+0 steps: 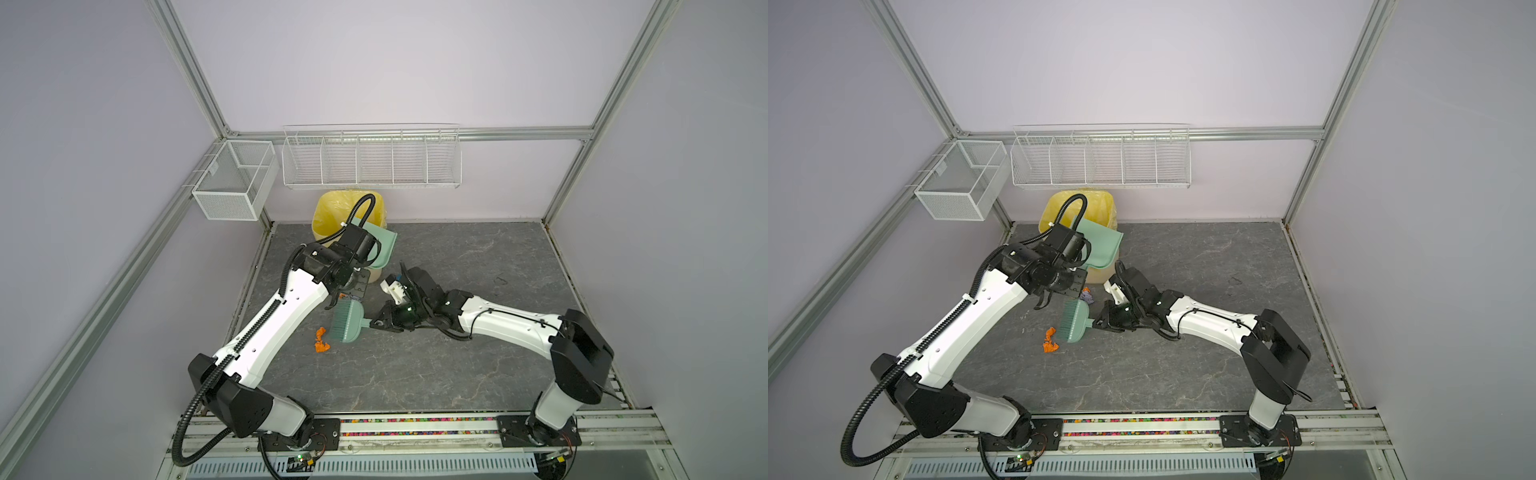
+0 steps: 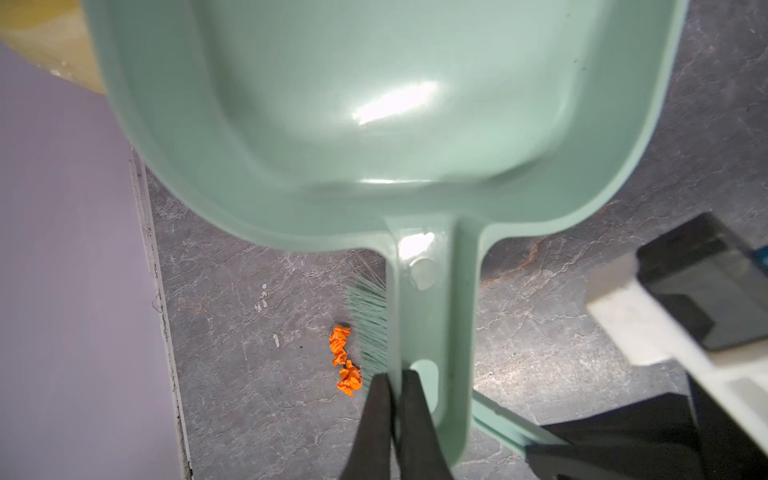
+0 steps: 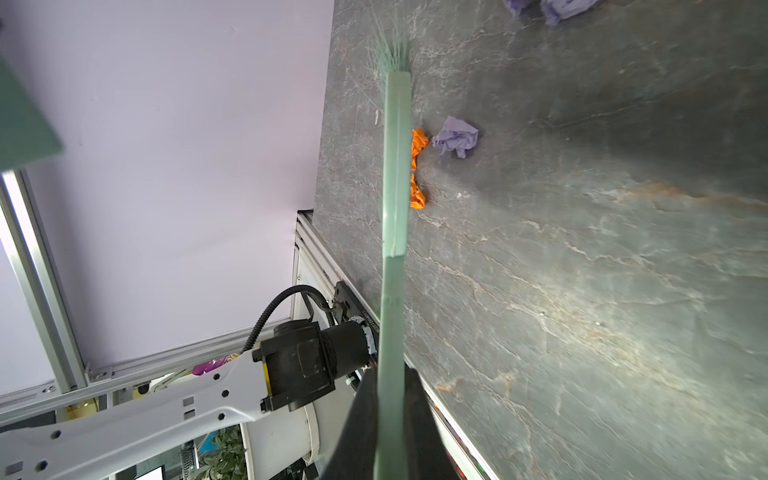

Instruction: Sweep away the paper scraps from the table

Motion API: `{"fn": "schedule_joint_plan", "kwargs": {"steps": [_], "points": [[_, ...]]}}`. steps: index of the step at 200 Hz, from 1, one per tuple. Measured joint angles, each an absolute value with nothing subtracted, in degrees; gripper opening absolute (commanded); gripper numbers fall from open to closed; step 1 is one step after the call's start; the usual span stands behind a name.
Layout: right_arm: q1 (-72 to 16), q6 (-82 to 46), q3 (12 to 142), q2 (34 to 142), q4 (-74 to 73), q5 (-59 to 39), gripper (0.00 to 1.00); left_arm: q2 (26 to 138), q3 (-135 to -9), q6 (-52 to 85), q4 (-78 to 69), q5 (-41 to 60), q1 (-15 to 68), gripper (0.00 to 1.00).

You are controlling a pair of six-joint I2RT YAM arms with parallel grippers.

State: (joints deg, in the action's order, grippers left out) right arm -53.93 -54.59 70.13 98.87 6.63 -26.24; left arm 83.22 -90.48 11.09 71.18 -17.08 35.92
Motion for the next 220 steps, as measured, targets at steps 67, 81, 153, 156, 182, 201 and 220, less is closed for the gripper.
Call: {"fn": "schedule_joint_plan", "kwargs": {"steps": [67, 81, 153, 156, 182, 201, 220], "points": [[-55.3, -59.6, 74.3, 106.0, 1.1, -27.7, 0.07, 81.4, -88.8, 10.6, 70.9, -17.1, 34.2, 0.00], [-55.4, -60.6, 74.8, 107.4, 0.2, -28.2, 0.07, 81.2, -88.5, 10.6, 70.9, -17.1, 34.1, 0.00], [-56.1, -63.3, 76.6, 111.7, -1.2, -28.8, 0.07, 81.2, -87.8, 10.3, 70.8, -17.1, 34.0, 0.00], [-56.1, -63.4, 76.6, 111.7, -1.3, -28.8, 0.07, 81.2, -87.8, 10.3, 70.8, -17.1, 34.0, 0.00], [-56.1, -64.1, 76.8, 112.0, -1.8, -28.9, 0.07, 81.2, -87.8, 10.2, 70.7, -17.1, 33.9, 0.00], [-56.1, -64.6, 76.9, 113.0, -2.4, -29.2, 0.07, 81.2, -87.8, 10.2, 70.7, -17.1, 33.8, 0.00], [-56.2, -64.9, 76.9, 114.0, -2.4, -29.6, 0.07, 81.2, -87.8, 10.2, 70.7, -17.1, 33.8, 0.00]]}}
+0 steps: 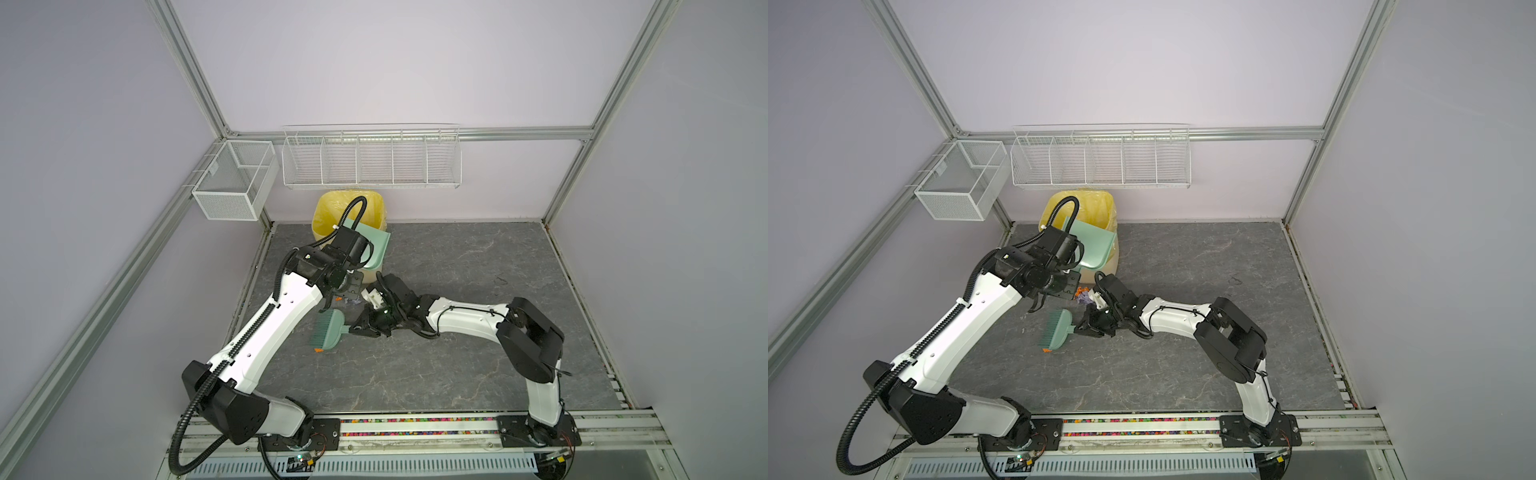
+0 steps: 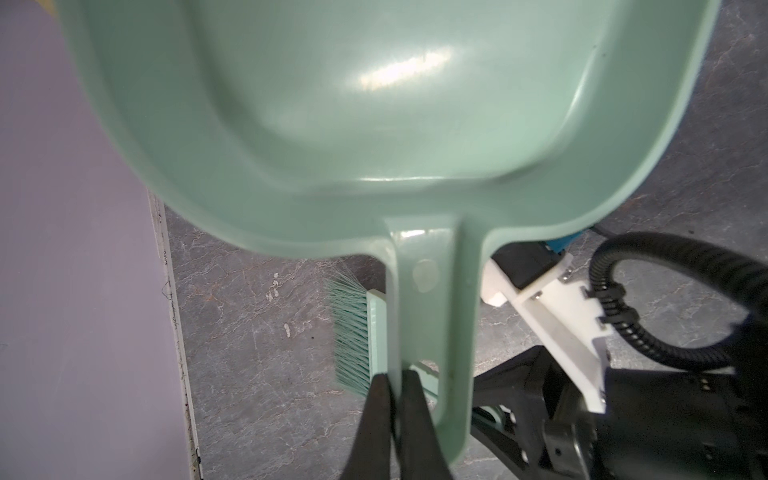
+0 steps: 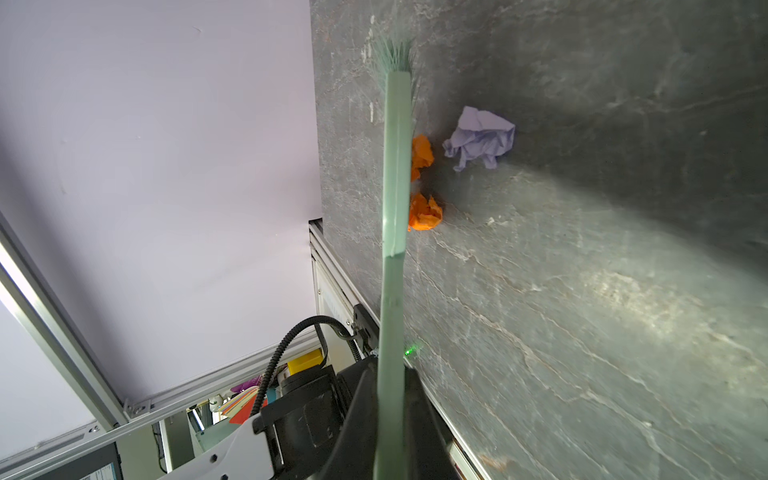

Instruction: Sweep away the paper scraps from the table

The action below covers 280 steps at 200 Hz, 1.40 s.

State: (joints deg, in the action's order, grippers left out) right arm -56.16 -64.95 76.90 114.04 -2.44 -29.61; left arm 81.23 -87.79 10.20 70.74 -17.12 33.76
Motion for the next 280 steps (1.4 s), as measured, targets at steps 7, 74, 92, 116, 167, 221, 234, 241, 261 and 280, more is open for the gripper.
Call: {"fn": "schedule_joint_plan", "kwargs": {"steps": [7, 74, 92, 116, 167, 221, 234, 241, 261, 280], "points": [[-56.2, -65.0, 76.9, 114.3, -2.5, -29.6, 0.07, 81.2, -87.8, 10.2, 70.7, -17.1, 33.8, 0.00], [-56.1, -65.2, 74.8, 114.4, -3.7, -29.9, 0.07, 81.3, -87.8, 10.2, 70.8, -17.1, 33.8, 0.00], [-55.9, -65.2, 73.0, 114.0, -4.5, -30.0, 0.07, 81.3, -87.8, 10.2, 70.8, -17.1, 33.8, 0.00], [-55.0, -65.0, 69.8, 112.0, -5.1, -30.5, 0.07, 81.3, -87.8, 10.2, 70.8, -17.1, 33.8, 0.00], [-51.6, -63.2, 62.2, 106.2, -4.9, -31.6, 0.07, 81.3, -87.8, 10.2, 70.9, -16.2, 33.7, 0.00], [-45.6, -59.3, 55.1, 98.9, -1.2, -33.4, 0.07, 81.3, -87.8, 9.7, 71.0, -12.2, 33.7, 0.00], [-43.6, -57.0, 54.3, 96.0, 2.4, -32.8, 0.07, 81.3, -87.8, 9.7, 71.0, -11.5, 33.7, 0.00], [-42.5, -55.8, 53.9, 94.5, 4.4, -32.5, 0.07, 81.3, -87.8, 9.7, 71.0, -11.1, 33.7, 0.00], [-38.8, -52.4, 52.9, 89.7, 11.0, -31.0, 0.07, 81.3, -87.8, 9.7, 71.0, -10.2, 33.7, 0.00], [-35.0, -50.5, 51.9, 85.3, 15.5, -30.6, 0.07, 81.3, -87.8, 9.7, 70.9, -9.1, 33.8, 0.00]]}}
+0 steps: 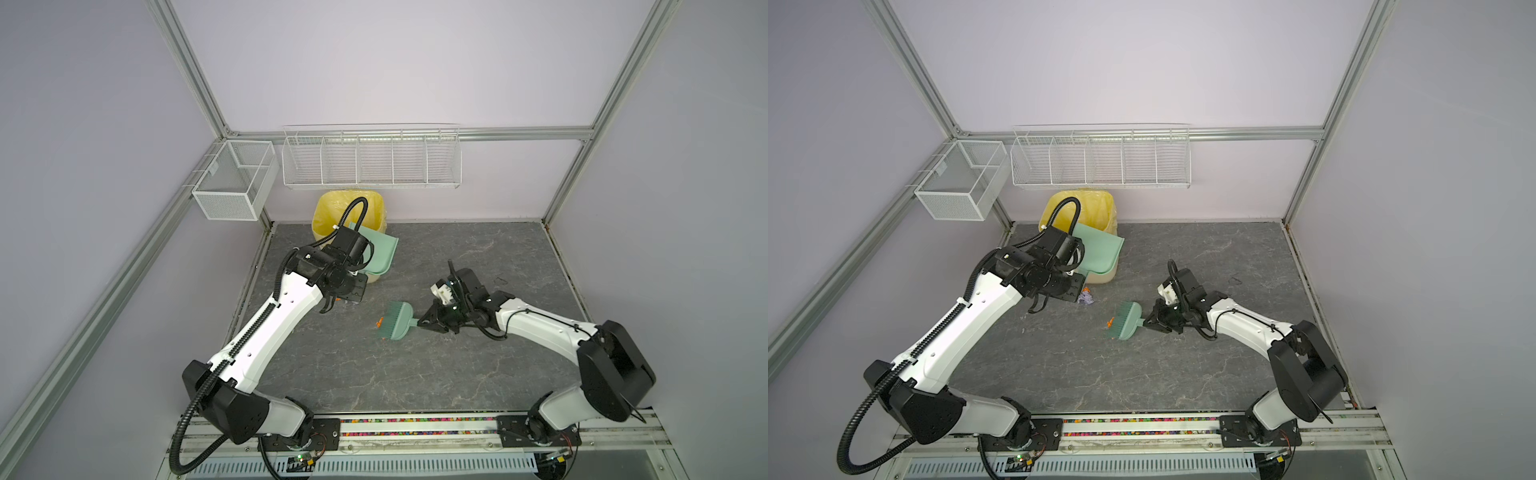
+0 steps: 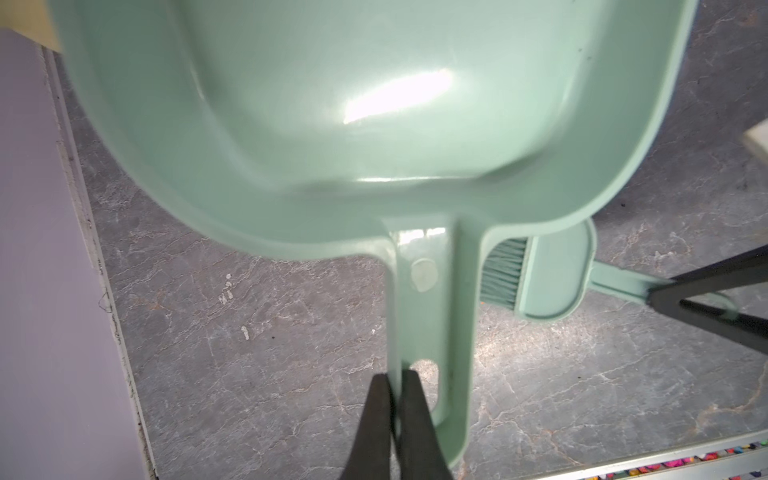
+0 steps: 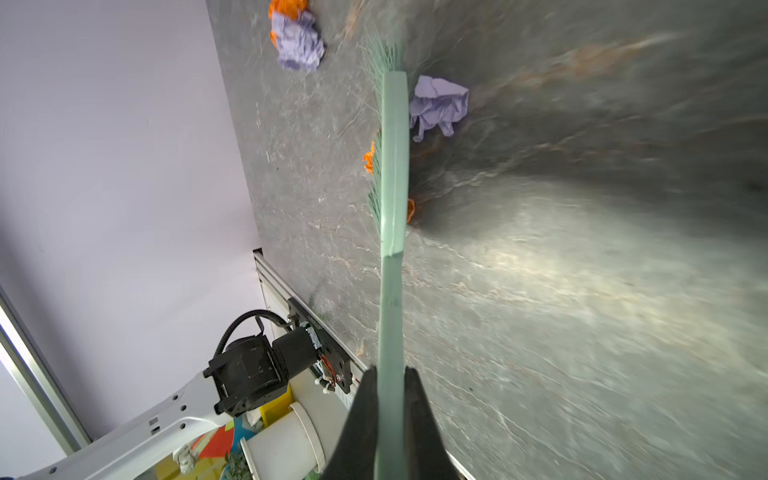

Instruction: Sweep away the paper scraps from the table

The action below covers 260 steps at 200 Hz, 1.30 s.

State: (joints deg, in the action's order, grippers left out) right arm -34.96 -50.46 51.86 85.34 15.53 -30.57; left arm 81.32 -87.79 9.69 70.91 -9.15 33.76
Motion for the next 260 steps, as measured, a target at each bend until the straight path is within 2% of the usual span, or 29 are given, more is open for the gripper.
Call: {"fn": "schedule_joint_plan", "kwargs": {"steps": [39, 86, 182, 260], "points": [[-31.6, -48.6, 51.2, 77.7, 23.7, -27.8, 0.07, 81.6, -87.4, 9.6, 70.6, -8.1, 33.8, 0.00], [-29.2, -47.0, 53.6, 73.6, 28.5, -26.7, 0.07, 82.1, -86.3, 9.8, 70.4, -7.5, 35.7, 0.00], [-27.4, -46.9, 55.2, 72.7, 30.1, -25.3, 0.07, 82.0, -78.8, 12.6, 68.6, -5.2, 40.3, 0.00], [-26.8, -48.6, 55.7, 74.8, 23.7, -24.8, 0.07, 77.9, -69.7, 15.7, 66.4, -2.5, 41.3, 0.00]]}}
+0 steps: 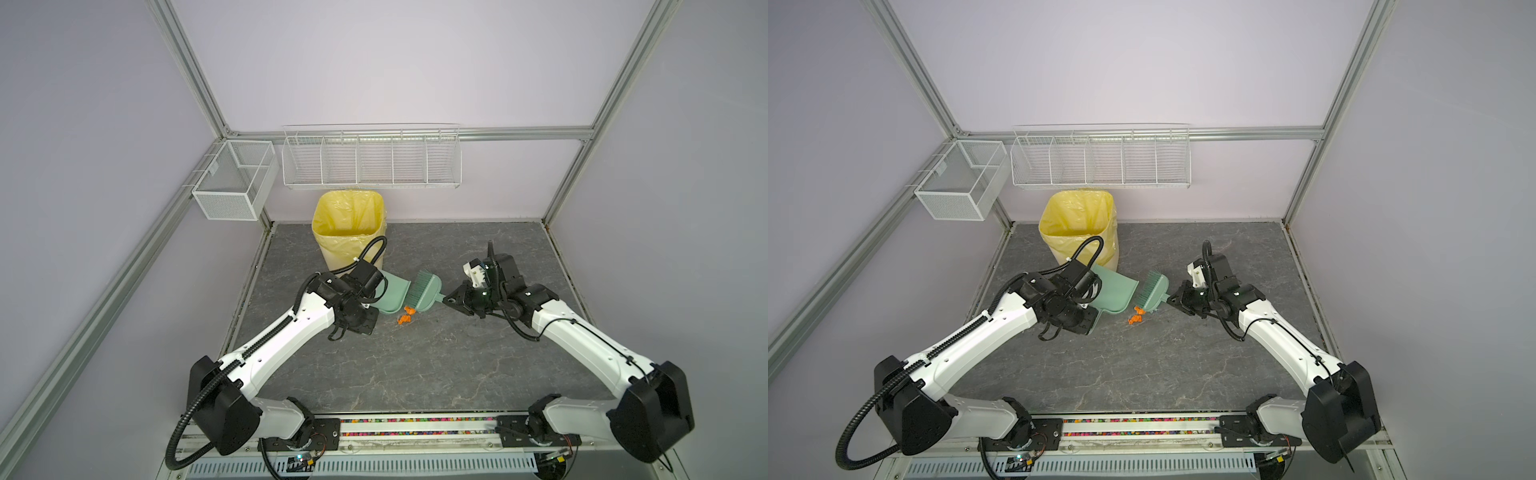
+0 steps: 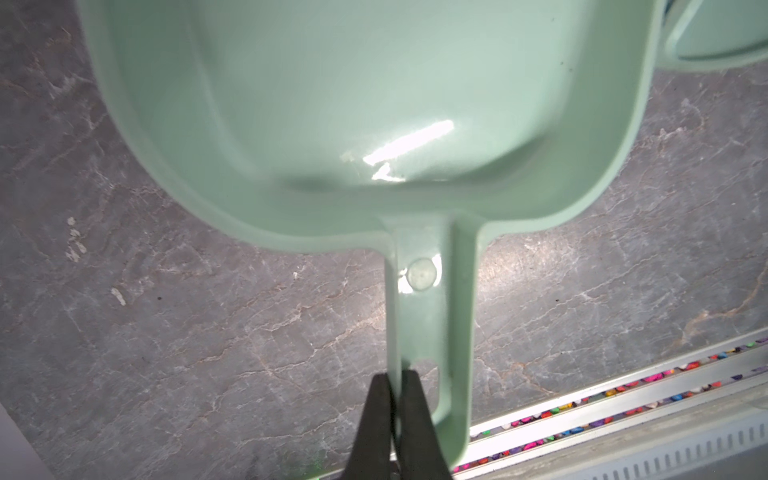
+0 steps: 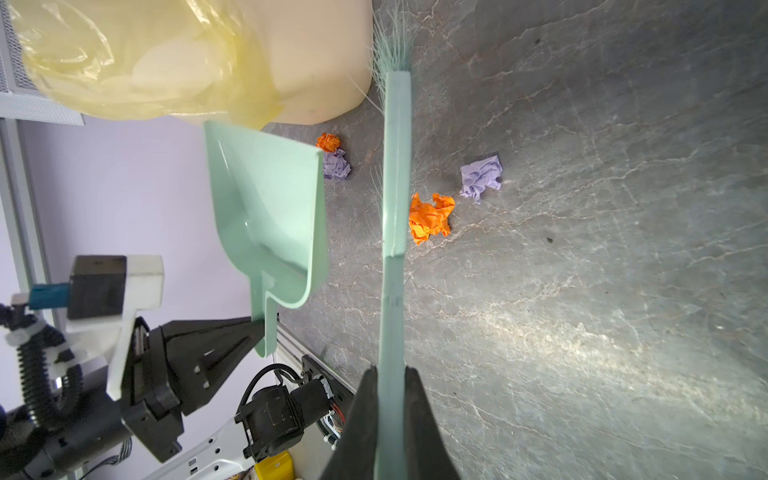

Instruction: Sweep away the paper scraps from the table

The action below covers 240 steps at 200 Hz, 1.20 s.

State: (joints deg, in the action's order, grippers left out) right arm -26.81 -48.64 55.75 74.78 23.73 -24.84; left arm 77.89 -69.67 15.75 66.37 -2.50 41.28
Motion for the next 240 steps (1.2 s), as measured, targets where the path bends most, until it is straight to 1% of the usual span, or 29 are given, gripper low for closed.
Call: {"fn": "schedule_joint_plan", "kwargs": {"steps": [29, 52, 78, 126, 186, 211, 240], "points": [[-26.6, -48.6, 56.3, 77.7, 22.7, -24.8, 0.07, 77.4, -67.0, 17.0, 66.1, -2.3, 43.2, 0.00], [-26.4, -48.6, 56.5, 77.8, 22.7, -24.8, 0.07, 77.0, -66.2, 18.1, 65.8, -1.5, 45.0, 0.00], [-25.9, -48.4, 56.8, 77.5, 22.5, -24.6, 0.07, 76.3, -65.0, 19.3, 65.0, -0.2, 45.1, 0.00], [-22.2, -49.1, 56.1, 77.6, 21.6, -26.4, 0.07, 76.6, -63.0, 21.2, 63.7, 1.0, 47.2, 0.00], [-22.2, -51.6, 56.2, 72.6, 20.4, -27.9, 0.07, 79.7, -62.8, 22.0, 61.9, 1.4, 47.7, 0.00], [-22.2, -48.8, 58.9, 70.7, 24.9, -26.1, 0.07, 80.3, -62.8, 22.0, 62.0, 1.4, 47.7, 0.00], [-22.1, -42.0, 65.5, 70.8, 32.1, -23.4, 0.07, 80.2, -62.8, 22.3, 62.0, 1.7, 47.7, 0.00]]}}
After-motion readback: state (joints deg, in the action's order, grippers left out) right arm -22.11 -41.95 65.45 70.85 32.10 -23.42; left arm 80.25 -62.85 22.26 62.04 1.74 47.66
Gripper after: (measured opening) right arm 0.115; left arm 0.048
